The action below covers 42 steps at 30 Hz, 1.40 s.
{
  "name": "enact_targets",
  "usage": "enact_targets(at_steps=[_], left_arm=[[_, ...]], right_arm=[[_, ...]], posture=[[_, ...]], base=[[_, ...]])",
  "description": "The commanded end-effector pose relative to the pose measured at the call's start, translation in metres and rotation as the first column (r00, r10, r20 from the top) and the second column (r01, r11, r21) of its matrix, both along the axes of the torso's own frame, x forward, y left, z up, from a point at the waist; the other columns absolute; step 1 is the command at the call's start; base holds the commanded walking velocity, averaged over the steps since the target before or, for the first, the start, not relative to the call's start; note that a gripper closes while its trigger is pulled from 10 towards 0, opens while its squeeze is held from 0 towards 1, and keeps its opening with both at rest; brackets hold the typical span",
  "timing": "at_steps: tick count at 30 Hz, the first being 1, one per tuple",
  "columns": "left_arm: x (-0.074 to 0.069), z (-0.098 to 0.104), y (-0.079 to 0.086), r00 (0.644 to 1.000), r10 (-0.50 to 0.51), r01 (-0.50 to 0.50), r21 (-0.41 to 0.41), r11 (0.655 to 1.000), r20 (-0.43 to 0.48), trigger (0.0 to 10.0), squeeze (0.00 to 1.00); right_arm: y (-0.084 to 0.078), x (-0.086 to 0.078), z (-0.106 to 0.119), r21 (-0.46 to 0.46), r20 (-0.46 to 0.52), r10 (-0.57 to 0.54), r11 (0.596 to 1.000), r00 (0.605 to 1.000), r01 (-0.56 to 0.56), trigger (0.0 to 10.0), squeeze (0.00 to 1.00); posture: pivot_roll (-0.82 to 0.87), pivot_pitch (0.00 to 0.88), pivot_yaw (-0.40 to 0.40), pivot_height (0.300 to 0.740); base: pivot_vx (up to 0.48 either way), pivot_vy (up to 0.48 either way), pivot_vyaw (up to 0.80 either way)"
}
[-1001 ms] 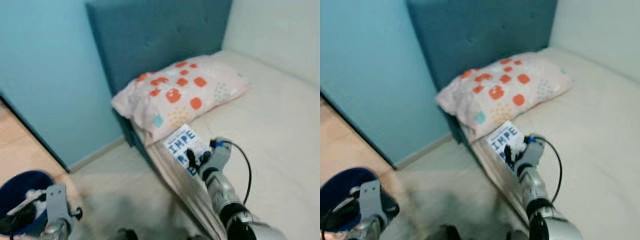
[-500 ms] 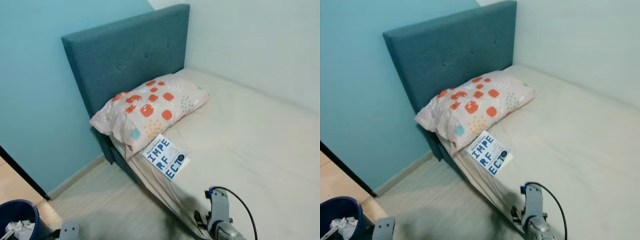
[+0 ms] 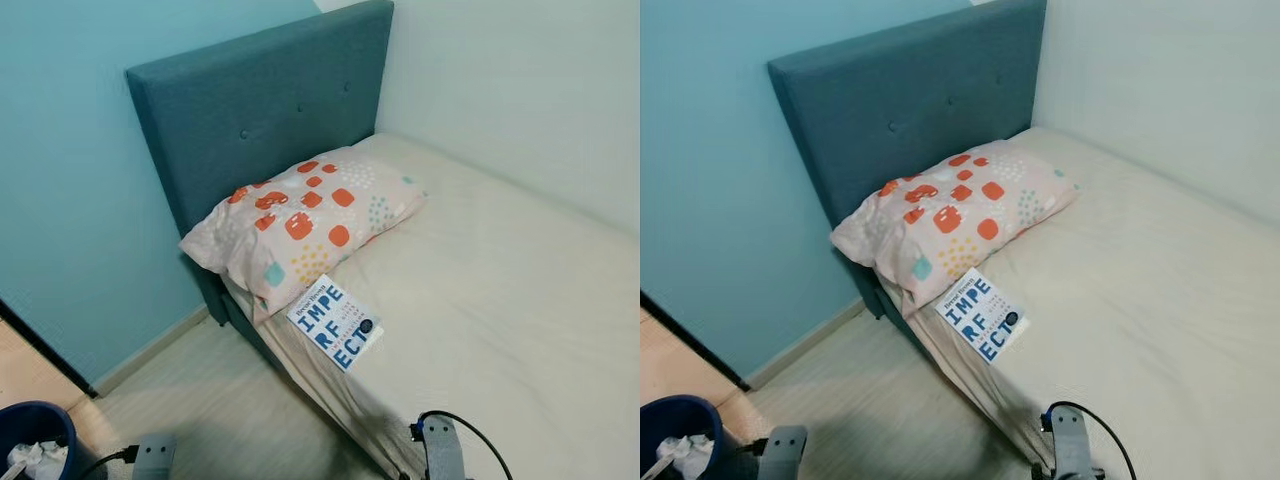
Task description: Clean up the room
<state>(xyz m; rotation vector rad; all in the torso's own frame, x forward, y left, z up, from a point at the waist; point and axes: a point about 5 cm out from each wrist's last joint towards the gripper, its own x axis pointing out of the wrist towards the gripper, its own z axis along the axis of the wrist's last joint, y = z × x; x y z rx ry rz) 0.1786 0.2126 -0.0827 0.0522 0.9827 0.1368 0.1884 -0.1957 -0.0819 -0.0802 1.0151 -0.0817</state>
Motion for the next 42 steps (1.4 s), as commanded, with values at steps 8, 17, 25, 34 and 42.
enact_targets(at_steps=[8, 17, 25, 34, 42], left_arm=[[-0.016, -0.009, -0.013, 0.996, -0.066, 0.064, -0.021, 0.998, -0.068, 10.0, 0.00], [-0.024, -0.012, -0.009, 0.986, -0.128, 0.129, 0.002, 0.992, -0.106, 10.0, 0.00], [-0.025, -0.012, -0.008, 0.983, -0.149, 0.151, 0.009, 0.989, -0.110, 10.0, 0.00], [-0.028, -0.014, -0.011, 0.981, -0.158, 0.157, -0.018, 0.987, -0.112, 10.0, 0.00], [-0.032, -0.015, -0.010, 0.978, -0.164, 0.162, -0.027, 0.986, -0.128, 10.0, 0.00]], right_arm=[[0.001, -0.016, -0.008, 0.017, -0.087, 0.020, 1.000, 0.996, -0.019, 10.0, 0.00], [0.007, -0.022, -0.011, -0.024, -0.129, 0.108, 0.993, 0.986, -0.112, 10.0, 0.00], [0.008, -0.021, -0.011, -0.035, -0.136, 0.124, 0.991, 0.983, -0.130, 10.0, 0.00], [0.010, -0.015, -0.009, -0.049, -0.127, 0.157, 0.985, 0.979, -0.165, 10.0, 0.00], [0.009, -0.012, -0.008, -0.063, -0.123, 0.172, 0.982, 0.977, -0.181, 10.0, 0.00]], posture=[[0.00, 0.073, -0.002, 0.740], [0.01, 0.076, 0.002, 0.740], [0.05, 0.075, -0.009, 0.740], [0.06, 0.067, -0.030, 0.740], [0.05, 0.063, -0.029, 0.740]], base=[[0.000, 0.000, -0.70], [0.000, 0.000, -0.80], [0.000, 0.000, -0.80], [0.000, 0.000, -0.71], [0.000, -0.291, 0.00]])
